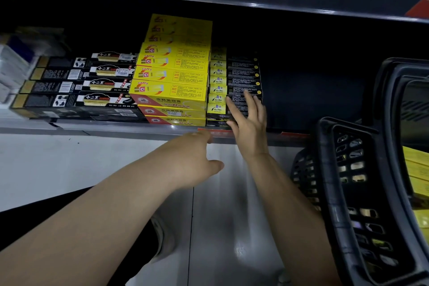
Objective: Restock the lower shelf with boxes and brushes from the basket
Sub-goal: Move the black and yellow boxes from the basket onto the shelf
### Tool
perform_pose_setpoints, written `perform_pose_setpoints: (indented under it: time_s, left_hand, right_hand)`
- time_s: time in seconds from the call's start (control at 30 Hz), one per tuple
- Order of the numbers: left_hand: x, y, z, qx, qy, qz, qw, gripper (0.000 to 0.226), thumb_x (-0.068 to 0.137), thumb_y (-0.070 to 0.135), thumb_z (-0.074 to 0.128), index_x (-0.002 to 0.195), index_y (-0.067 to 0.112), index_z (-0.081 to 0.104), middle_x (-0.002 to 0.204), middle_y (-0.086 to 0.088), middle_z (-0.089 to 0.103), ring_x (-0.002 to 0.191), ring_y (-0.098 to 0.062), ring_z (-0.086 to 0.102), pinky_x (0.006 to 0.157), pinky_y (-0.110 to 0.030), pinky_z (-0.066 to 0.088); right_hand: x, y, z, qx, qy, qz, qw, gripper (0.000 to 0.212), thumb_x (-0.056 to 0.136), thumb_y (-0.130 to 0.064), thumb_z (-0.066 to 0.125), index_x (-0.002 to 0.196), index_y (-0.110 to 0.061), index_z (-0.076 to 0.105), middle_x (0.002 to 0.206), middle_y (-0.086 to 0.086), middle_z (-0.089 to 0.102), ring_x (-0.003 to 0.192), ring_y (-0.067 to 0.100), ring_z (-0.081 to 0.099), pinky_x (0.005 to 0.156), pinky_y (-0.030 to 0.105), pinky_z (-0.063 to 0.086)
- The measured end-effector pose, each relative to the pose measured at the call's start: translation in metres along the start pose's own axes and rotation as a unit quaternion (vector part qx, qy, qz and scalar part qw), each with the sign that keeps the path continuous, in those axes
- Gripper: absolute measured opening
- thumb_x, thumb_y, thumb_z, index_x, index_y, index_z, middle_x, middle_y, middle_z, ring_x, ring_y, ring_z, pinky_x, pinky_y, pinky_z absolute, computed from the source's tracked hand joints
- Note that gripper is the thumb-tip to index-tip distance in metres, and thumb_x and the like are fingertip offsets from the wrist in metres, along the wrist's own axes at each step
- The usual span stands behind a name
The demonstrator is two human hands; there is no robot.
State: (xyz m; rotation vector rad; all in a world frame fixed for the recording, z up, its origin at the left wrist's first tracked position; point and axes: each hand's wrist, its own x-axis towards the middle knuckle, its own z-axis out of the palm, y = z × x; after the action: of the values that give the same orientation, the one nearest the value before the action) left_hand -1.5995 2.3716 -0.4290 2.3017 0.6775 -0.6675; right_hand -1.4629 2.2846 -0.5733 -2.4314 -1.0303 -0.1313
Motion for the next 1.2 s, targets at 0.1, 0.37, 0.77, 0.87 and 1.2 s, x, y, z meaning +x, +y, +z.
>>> perform_pose_setpoints:
  time_s: [0.1, 0.37, 0.77, 0.87, 1.2]
  left_hand:
    - [0.000, 0.000, 0.001, 0.006, 0.000, 0.000, 1.000, 0.058, 0.088, 0.045, 0.055, 0.138, 0.024, 0.036, 0.139, 0.003, 0.046, 0.116, -0.016, 0.051, 0.087, -0.023, 0.039]
    - [-0.001, -0.001, 0.000, 0.011, 0.002, 0.004, 1.000, 0.057, 0.087, 0.046, 0.056, 0.137, 0.024, 0.037, 0.137, 0.003, 0.048, 0.114, -0.016, 0.052, 0.088, -0.024, 0.040]
    - [-0.005, 0.007, -0.006, 0.010, 0.019, 0.016, 1.000, 0.054, 0.087, 0.044, 0.055, 0.135, 0.025, 0.039, 0.134, 0.003, 0.050, 0.112, -0.018, 0.054, 0.089, -0.026, 0.044]
    - [-0.010, 0.017, -0.015, -0.006, 0.054, 0.042, 0.998, 0.046, 0.087, 0.040, 0.057, 0.128, 0.022, 0.047, 0.126, 0.000, 0.056, 0.108, -0.019, 0.056, 0.090, -0.031, 0.046]
    - [-0.035, 0.056, -0.066, -0.150, 0.312, 0.150, 0.926, 0.009, 0.092, 0.022, 0.053, 0.091, 0.020, 0.062, 0.083, 0.006, 0.060, 0.079, -0.015, 0.058, 0.074, -0.027, 0.046]
  right_hand:
    - [0.001, 0.000, 0.002, 0.001, -0.008, 0.003, 1.000, 0.055, 0.079, -0.005, 0.070, 0.130, -0.015, 0.056, 0.141, 0.021, 0.043, 0.132, 0.044, 0.036, 0.107, 0.061, 0.024]
    - [-0.007, 0.015, -0.009, 0.148, 0.013, 0.195, 0.970, 0.089, 0.077, -0.020, 0.074, 0.147, -0.008, 0.020, 0.152, 0.013, 0.023, 0.140, 0.028, 0.022, 0.113, 0.037, 0.021]
    - [-0.006, -0.010, -0.021, 0.232, 0.003, 0.346, 0.909, 0.071, 0.088, -0.018, 0.063, 0.146, -0.007, 0.023, 0.145, 0.010, 0.040, 0.132, 0.022, 0.039, 0.100, 0.020, 0.031]
    - [-0.011, -0.044, -0.039, 0.312, 0.050, 0.390, 0.865, 0.069, 0.089, -0.018, 0.061, 0.144, -0.002, 0.021, 0.146, 0.013, 0.032, 0.134, 0.024, 0.034, 0.104, 0.016, 0.024]
    - [0.038, -0.124, -0.167, 0.559, 0.114, 0.361, 0.738, 0.019, 0.091, -0.014, 0.057, 0.107, -0.018, 0.047, 0.113, 0.004, 0.052, 0.100, 0.012, 0.052, 0.084, 0.023, 0.042]
